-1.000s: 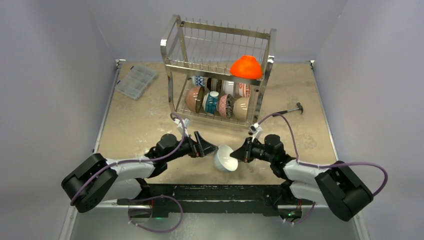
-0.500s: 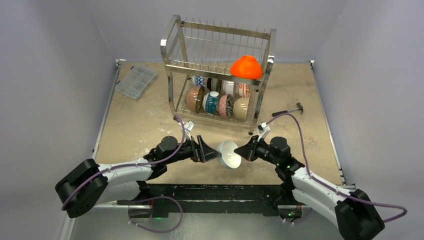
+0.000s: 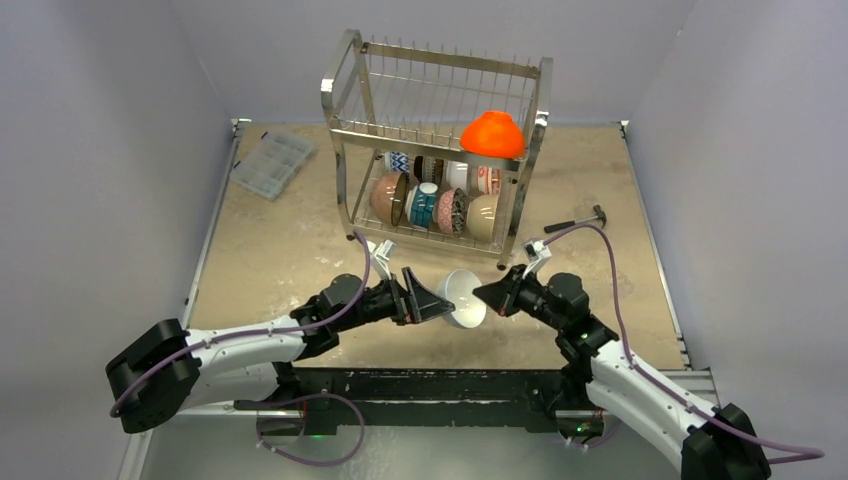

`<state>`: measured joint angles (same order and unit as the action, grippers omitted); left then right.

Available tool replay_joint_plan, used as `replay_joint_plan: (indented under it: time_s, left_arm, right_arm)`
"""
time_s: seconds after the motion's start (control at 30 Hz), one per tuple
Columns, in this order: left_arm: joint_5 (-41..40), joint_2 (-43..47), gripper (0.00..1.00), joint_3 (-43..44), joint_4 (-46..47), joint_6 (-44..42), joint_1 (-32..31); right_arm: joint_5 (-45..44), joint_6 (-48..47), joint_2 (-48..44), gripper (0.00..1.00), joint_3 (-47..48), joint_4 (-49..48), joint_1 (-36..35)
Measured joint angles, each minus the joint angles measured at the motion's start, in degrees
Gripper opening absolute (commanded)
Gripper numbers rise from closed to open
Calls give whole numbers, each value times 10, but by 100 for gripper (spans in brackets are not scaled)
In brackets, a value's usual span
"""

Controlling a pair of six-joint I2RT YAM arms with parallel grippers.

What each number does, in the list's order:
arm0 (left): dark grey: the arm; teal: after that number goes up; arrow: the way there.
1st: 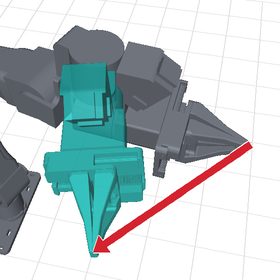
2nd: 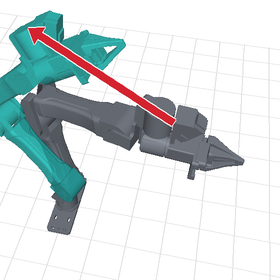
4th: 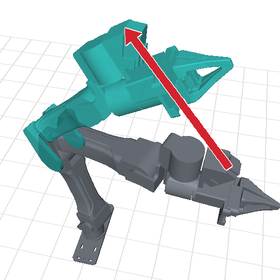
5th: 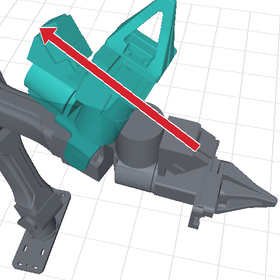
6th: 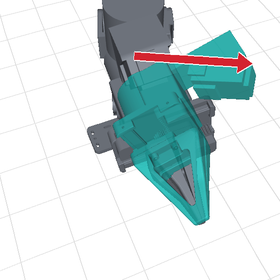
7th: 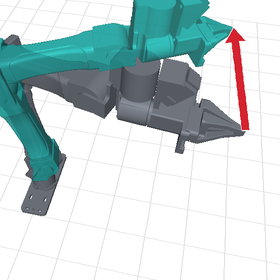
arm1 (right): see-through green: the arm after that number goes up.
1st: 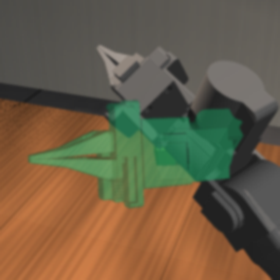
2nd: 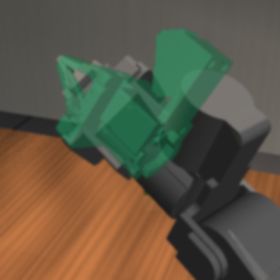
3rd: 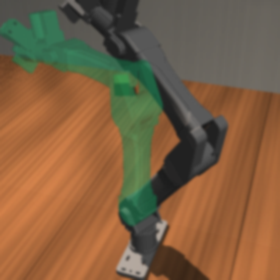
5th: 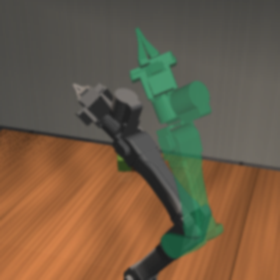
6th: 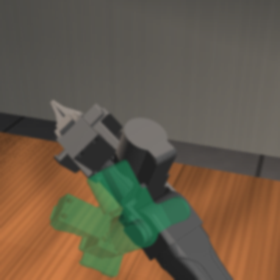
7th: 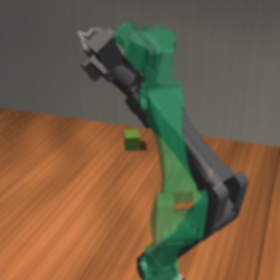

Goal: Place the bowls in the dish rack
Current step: Turn the bowl upside down on the dish rack.

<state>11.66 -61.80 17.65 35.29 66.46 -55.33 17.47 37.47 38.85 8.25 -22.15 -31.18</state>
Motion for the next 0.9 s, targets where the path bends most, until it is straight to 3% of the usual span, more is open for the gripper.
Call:
replay_joint_plan:
  time_s: [0.23, 0.5, 0.9]
  left_arm:
    - [-49, -13, 93, -4, 7, 64, -7]
    - [-62, -65, 86, -4, 39, 80, -25]
    - [-81, -83, 90, -1, 54, 79, -41]
  right_arm:
    - [-5, 0, -18, 0, 1, 1, 0]
    - [-5, 0, -13, 0, 2, 14, 0]
    - [-3, 0, 1, 0, 3, 9, 0]
